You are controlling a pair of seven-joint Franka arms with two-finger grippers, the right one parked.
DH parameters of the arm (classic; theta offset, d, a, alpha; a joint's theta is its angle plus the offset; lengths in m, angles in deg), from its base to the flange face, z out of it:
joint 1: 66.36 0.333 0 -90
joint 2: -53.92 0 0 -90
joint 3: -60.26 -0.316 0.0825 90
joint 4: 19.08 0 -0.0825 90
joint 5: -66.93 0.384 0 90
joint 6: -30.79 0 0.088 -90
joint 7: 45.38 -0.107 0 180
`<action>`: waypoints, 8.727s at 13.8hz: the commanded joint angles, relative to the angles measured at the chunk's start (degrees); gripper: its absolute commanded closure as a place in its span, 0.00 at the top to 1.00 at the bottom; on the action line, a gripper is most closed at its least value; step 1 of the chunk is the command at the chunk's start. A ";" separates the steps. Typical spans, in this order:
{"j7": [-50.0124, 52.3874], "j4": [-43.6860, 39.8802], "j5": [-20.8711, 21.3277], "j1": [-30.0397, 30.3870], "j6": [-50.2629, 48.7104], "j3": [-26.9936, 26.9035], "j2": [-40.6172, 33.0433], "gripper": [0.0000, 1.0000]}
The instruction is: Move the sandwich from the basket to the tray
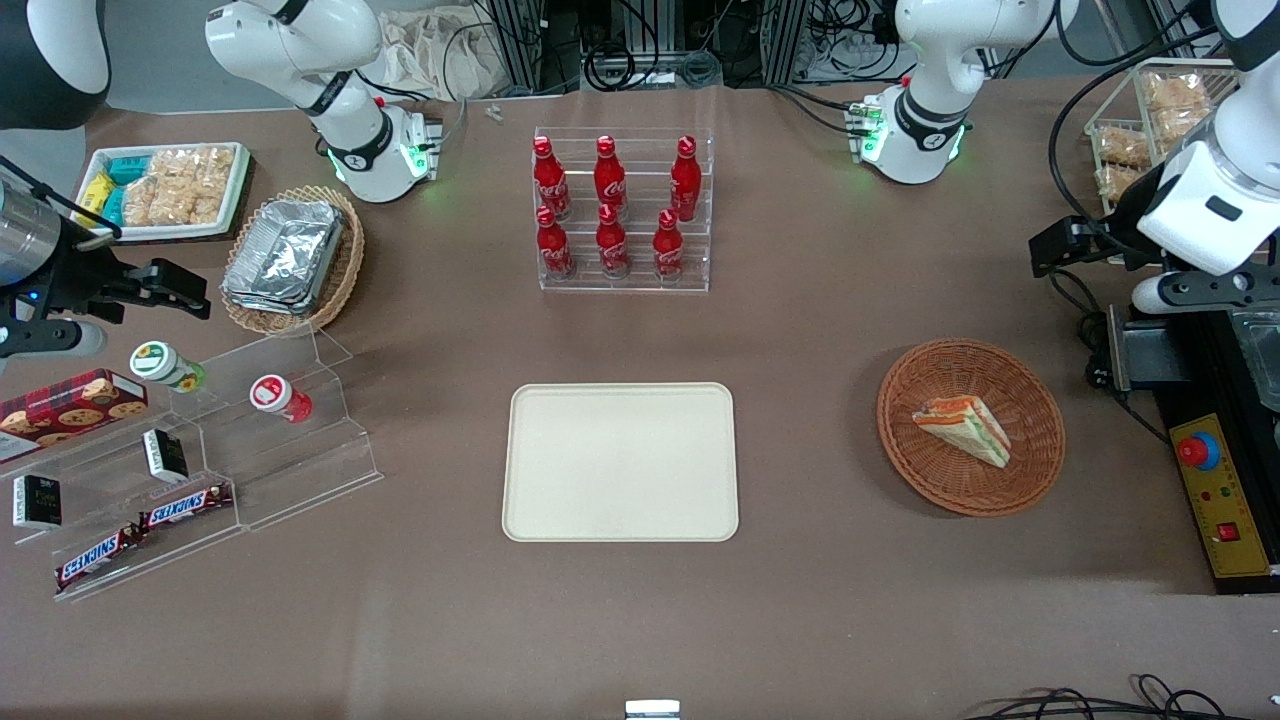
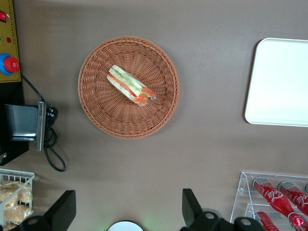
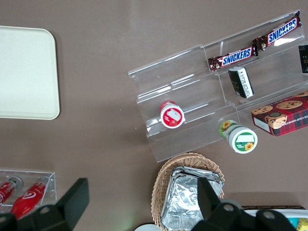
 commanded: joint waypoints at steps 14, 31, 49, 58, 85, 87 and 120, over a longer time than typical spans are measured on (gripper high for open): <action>26.62 11.65 0.02 -0.86 8.29 -0.84 -0.47 0.99; 45.98 35.75 0.20 -0.95 54.70 -5.58 13.31 0.99; 46.86 34.71 1.68 -0.86 55.99 -5.24 14.04 0.09; 41.78 15.90 3.18 -0.86 28.18 11.54 11.04 0.02; 43.15 4.20 32.98 -7.36 53.67 26.41 45.23 0.99; 44.40 4.03 33.15 -7.01 53.49 26.41 44.96 1.00; 2.30 5.77 -1.56 -2.17 2.60 -2.94 -2.66 1.00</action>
